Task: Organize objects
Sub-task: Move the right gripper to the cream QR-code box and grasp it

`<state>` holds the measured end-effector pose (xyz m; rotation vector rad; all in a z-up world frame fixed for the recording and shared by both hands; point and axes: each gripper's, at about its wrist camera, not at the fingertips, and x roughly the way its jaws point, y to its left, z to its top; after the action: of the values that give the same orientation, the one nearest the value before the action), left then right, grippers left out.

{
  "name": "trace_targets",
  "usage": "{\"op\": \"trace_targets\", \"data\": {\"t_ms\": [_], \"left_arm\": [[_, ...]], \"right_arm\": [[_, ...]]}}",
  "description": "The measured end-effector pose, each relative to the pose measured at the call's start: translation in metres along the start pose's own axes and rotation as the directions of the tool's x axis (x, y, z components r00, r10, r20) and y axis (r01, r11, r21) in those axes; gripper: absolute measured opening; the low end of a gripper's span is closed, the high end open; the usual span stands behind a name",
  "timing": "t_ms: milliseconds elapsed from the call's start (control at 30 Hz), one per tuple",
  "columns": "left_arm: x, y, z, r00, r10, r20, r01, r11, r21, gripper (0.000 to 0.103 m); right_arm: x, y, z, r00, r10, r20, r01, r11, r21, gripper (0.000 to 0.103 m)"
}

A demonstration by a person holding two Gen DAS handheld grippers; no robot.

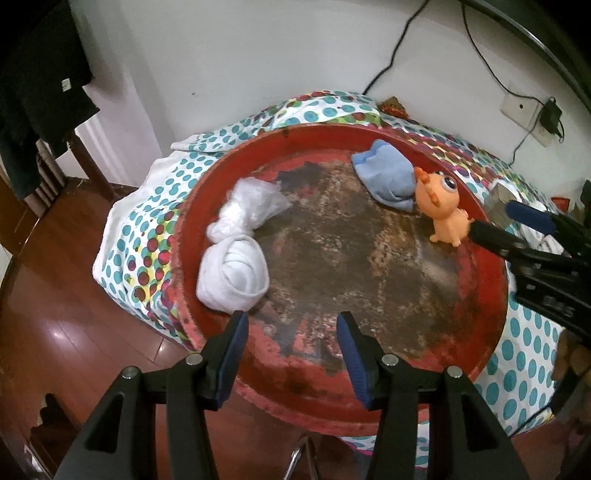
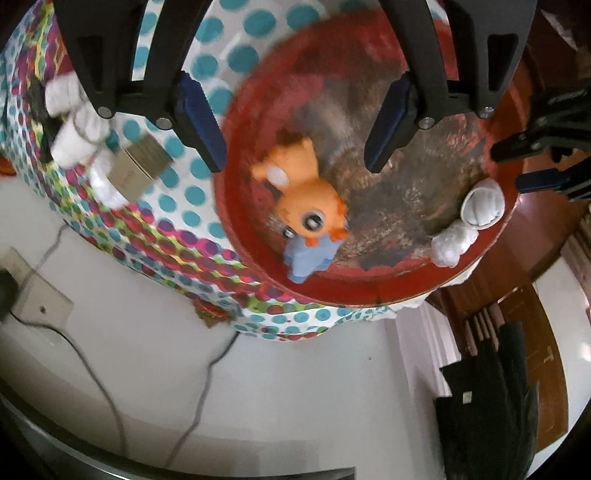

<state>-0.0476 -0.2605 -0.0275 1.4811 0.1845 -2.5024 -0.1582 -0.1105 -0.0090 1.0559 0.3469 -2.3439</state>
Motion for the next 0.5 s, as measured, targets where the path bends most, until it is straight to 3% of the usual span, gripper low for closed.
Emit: {"op": "trace_targets", "data": {"t_ms": [200, 500], "left_arm": [[0.001, -0.020, -0.003, 1.000, 0.002, -0.006, -0.002, 0.998, 0.055, 0.051], [0.000, -0.049, -0.008, 1.000, -0.028, -0.011, 0.029, 0.993, 0.112, 0.051]], "right_arm": [[-0.032, -0.050, -0.033, 0.999, -0.036, 0.006, 0.035, 0.996, 0.086, 0.075], [-0.064, -0.155, -0.094, 0.983, -0.180, -0.046, 0.186, 0.948, 0.259, 0.075]]}}
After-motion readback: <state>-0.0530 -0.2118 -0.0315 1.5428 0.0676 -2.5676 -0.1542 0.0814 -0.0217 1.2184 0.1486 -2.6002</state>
